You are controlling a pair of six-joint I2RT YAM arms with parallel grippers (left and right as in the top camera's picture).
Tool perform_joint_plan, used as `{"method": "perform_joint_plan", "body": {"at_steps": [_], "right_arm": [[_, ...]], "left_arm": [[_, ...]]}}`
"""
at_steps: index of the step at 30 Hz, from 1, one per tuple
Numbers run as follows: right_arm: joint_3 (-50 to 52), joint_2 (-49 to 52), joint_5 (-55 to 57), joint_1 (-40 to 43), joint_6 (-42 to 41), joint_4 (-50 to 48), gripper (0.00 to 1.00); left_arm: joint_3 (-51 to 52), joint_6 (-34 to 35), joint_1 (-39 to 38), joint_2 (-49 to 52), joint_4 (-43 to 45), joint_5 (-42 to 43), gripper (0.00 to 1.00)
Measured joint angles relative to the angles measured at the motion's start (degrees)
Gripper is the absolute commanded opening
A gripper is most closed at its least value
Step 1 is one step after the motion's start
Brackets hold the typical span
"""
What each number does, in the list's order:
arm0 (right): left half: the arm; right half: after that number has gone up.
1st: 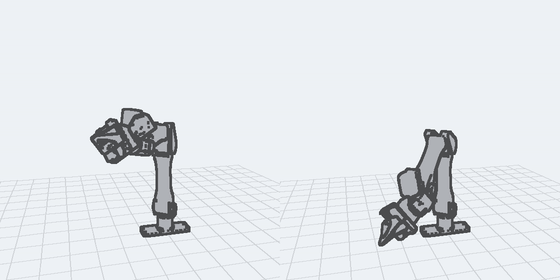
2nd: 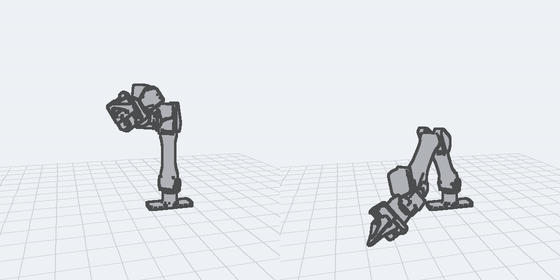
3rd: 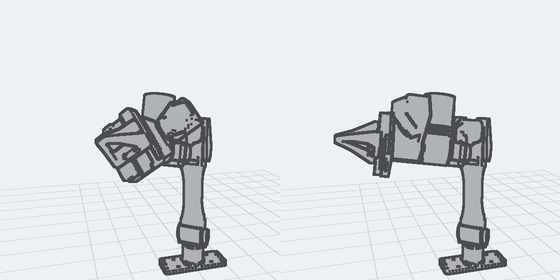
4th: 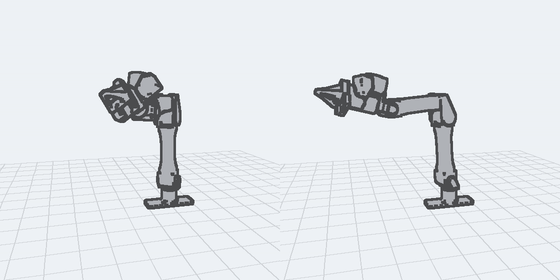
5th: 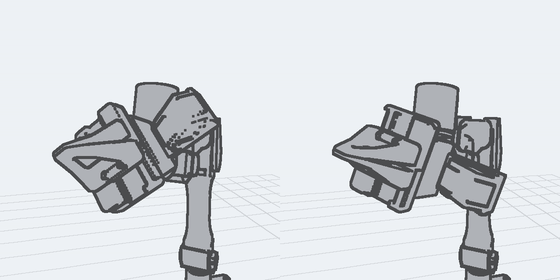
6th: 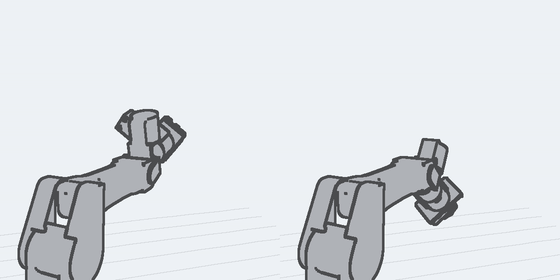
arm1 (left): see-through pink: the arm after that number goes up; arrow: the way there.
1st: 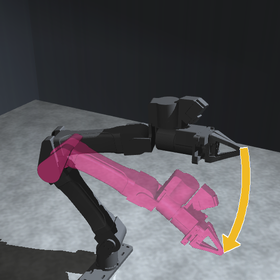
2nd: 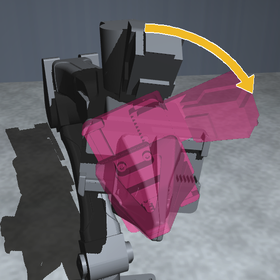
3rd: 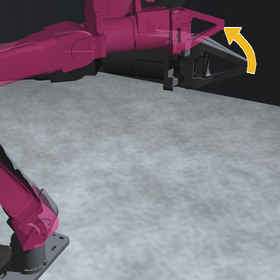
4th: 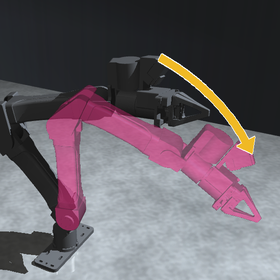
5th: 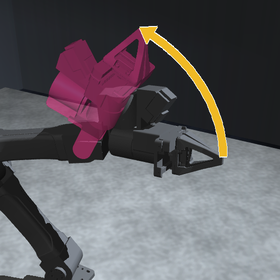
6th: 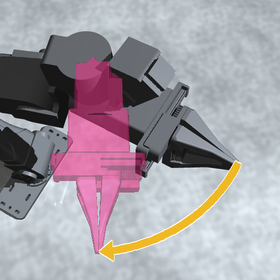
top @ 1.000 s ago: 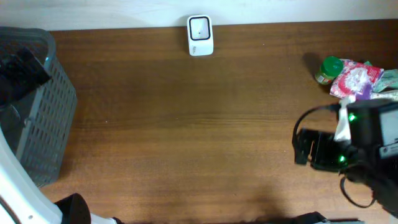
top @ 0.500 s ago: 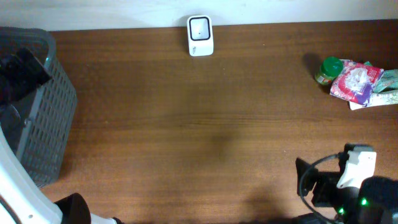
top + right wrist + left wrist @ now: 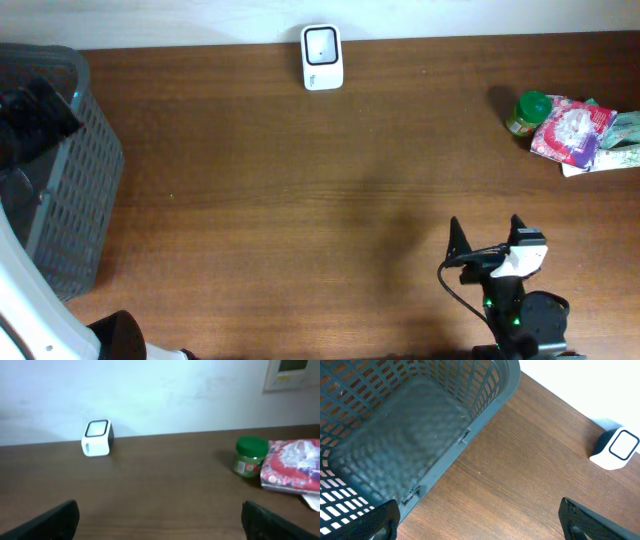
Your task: Scan the item barcode
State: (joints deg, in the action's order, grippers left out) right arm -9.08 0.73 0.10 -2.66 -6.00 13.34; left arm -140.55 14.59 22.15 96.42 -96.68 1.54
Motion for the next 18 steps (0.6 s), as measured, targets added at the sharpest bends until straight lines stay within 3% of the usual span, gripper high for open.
{"method": "perform_joint_plan", "body": {"at_steps": [3,18], "right_arm": [[6.6,-0.07,0.04,-0.35,-1.18,-8.79,0.99],[8.24,-0.04,2.45,-1.09,-0.87,-9.09,0.99]], "left_arm": [[0.0,0.0,0.0,0.0,0.04,0.0,0.99],[0.0,0.0,0.0,0.0,0.02,0.0,0.99]]}}
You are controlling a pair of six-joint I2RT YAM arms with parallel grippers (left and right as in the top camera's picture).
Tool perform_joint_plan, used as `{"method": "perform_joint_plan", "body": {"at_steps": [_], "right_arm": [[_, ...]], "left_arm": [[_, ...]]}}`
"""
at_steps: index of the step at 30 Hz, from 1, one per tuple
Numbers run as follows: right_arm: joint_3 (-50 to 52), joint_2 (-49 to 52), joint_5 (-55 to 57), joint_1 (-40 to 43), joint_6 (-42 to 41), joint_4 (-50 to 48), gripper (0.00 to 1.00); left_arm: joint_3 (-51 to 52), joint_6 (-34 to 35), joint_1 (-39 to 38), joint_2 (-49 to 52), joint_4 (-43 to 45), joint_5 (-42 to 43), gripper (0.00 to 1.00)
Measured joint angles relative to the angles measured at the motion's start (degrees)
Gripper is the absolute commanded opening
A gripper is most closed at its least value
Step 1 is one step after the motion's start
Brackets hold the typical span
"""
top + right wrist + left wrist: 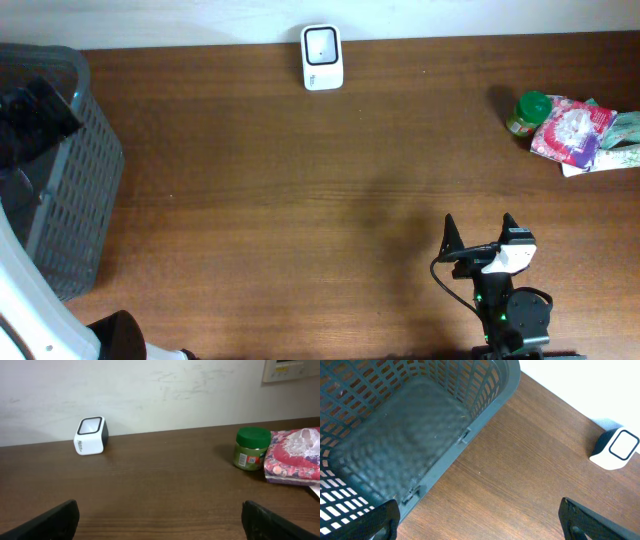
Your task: Scan the item barcode
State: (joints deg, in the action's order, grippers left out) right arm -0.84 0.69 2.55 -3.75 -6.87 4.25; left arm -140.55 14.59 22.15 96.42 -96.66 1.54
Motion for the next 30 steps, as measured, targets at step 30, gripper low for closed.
{"method": "perform_joint_plan", "body": {"at_steps": [30], "right_arm": [[0.0,-0.04,0.02,0.0,0.02,-0.02,0.99]], "left_arm": [[111.97,-18.05,-25.09,-83.87,70.88,4.92,0.99]]}}
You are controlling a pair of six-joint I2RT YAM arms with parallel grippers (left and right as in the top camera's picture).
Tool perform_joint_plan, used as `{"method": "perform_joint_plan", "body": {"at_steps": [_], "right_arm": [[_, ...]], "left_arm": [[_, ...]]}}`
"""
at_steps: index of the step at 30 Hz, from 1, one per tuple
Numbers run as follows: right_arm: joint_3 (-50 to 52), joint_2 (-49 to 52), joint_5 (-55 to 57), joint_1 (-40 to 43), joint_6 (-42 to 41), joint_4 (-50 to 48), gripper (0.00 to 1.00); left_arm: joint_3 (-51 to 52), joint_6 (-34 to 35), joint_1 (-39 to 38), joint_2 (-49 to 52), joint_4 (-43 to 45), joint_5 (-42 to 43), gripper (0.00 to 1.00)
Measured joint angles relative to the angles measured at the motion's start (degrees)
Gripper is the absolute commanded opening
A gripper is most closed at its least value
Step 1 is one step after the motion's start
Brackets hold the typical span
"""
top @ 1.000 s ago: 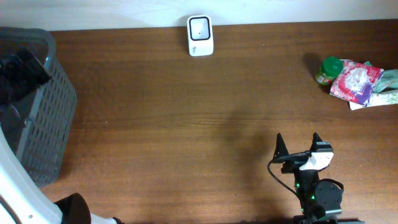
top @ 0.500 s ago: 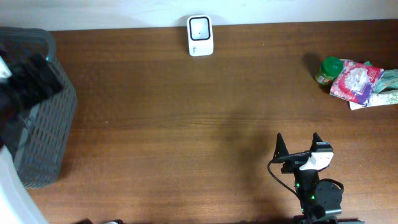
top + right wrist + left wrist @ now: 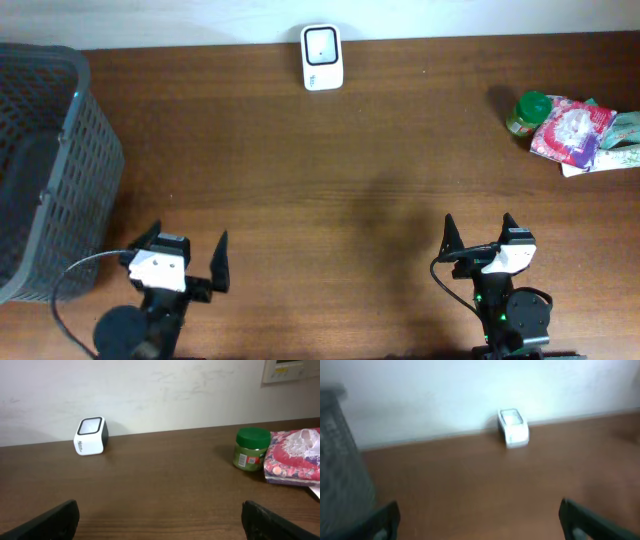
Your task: Scan the item barcode
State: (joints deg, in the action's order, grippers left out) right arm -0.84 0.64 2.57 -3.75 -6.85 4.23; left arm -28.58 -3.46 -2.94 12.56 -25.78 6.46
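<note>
A white barcode scanner (image 3: 322, 58) with a dark window stands at the table's far edge, also in the left wrist view (image 3: 512, 428) and the right wrist view (image 3: 90, 436). At the far right lie the items: a green-lidded jar (image 3: 527, 113) (image 3: 252, 449) and a red-and-pink packet (image 3: 573, 131) (image 3: 295, 456). My left gripper (image 3: 186, 258) (image 3: 480, 519) is open near the front left, nothing between its fingers. My right gripper (image 3: 480, 232) (image 3: 160, 519) is open near the front right, empty.
A grey mesh basket (image 3: 78, 165) stands at the left edge, blurred in the left wrist view (image 3: 337, 470). More pale packets (image 3: 620, 138) lie behind the red one at the right edge. A white wall (image 3: 160, 390) backs the table.
My left arm has moved from over the basket down to the front left of the table, its gripper still open. The right gripper has not moved.
My left gripper hung open over the basket at both earlier moments. My right gripper, open at the front right, shifted slightly back toward the front edge. Now both grippers sit open and low at the table's front, facing the scanner.
</note>
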Motion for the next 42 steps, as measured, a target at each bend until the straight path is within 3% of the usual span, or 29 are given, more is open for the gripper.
{"method": "perform_joint_plan", "body": {"at_steps": [4,9,15,21,42], "right_arm": [[0.0,0.0,0.0,0.0,0.04,0.02,0.99],[0.0,-0.02,0.0,0.0,0.02,0.02,0.99],[0.0,-0.02,0.0,0.0,0.02,0.02,0.99],[0.0,-0.02,0.0,0.0,0.0,0.02,0.99],[0.0,-0.02,0.0,0.0,0.02,0.02,0.99]], "left_arm": [[17.79,-0.02,4.37,-6.67,19.56,-0.55,0.99],[26.4,-0.02,8.2,-11.58,27.8,-0.74,0.99],[27.63,0.0,8.13,-11.76,21.53,-1.66,0.99],[27.63,3.69,1.49,-11.76,21.07,-8.81,0.99],[27.63,3.69,1.49,-11.76,21.0,-8.85,0.99]]}}
